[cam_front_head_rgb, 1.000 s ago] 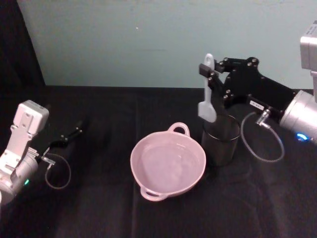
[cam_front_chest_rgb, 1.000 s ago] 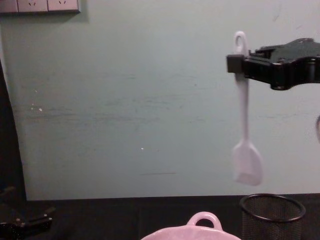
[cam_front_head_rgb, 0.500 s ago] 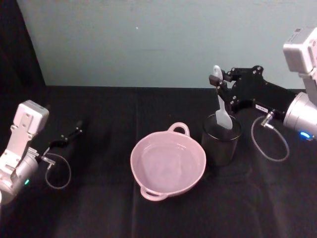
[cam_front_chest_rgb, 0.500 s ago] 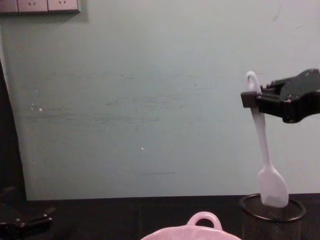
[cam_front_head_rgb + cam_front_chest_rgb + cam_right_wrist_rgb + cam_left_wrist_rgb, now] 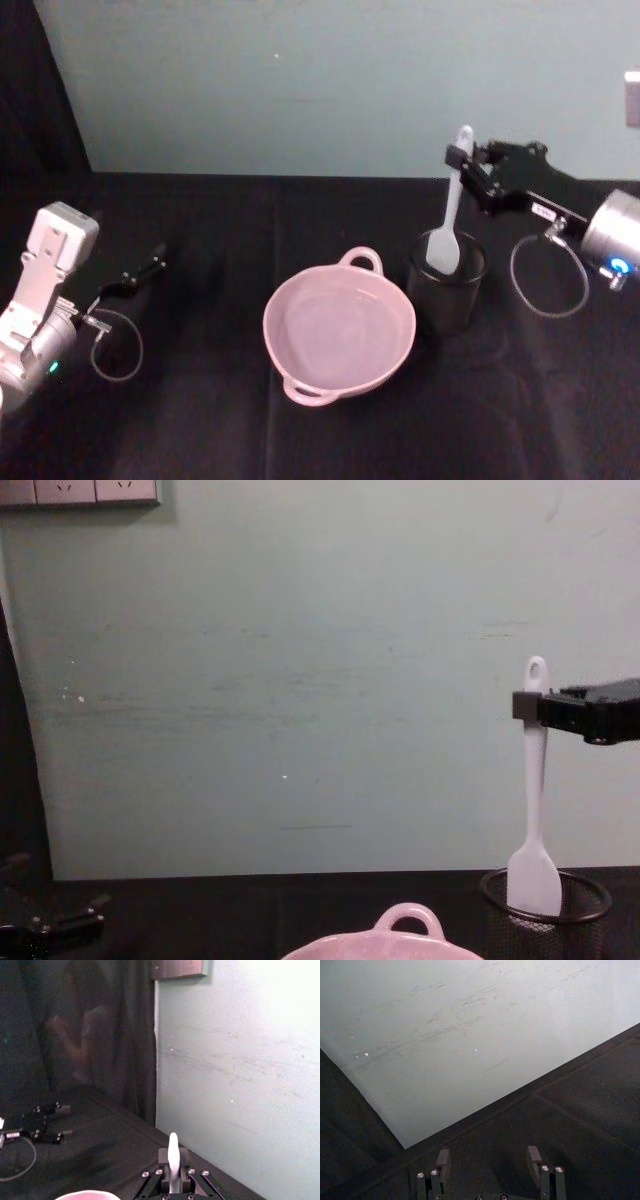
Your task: Use the one hand to pick up the spoon and stir the clear water in the bowl.
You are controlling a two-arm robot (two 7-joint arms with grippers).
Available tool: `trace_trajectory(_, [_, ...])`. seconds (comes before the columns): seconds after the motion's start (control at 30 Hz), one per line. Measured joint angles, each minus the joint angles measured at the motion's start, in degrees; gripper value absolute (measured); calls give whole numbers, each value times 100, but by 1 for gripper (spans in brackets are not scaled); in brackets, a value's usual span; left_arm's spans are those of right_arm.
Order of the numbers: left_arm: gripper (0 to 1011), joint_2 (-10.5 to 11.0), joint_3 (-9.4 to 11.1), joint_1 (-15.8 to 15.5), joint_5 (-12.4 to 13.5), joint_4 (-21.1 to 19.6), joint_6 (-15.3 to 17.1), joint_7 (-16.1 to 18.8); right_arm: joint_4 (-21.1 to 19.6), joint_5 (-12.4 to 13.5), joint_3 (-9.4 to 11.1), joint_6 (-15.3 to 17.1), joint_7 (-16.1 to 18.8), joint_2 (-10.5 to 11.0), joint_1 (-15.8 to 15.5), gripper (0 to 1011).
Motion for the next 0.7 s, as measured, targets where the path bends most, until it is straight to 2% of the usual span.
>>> trace_trajectory(0.17, [1005,0,0,0,0,0,0,0,358,395,100,-1,44,-96,17,118])
trace_trajectory(0.3, [1005,0,0,0,0,0,0,0,472,604,156,6,-52,-162,-54,118])
trace_trajectory(0.7, [1005,0,0,0,0,0,0,0,633,1009,160,159,-400,-265,-201,118])
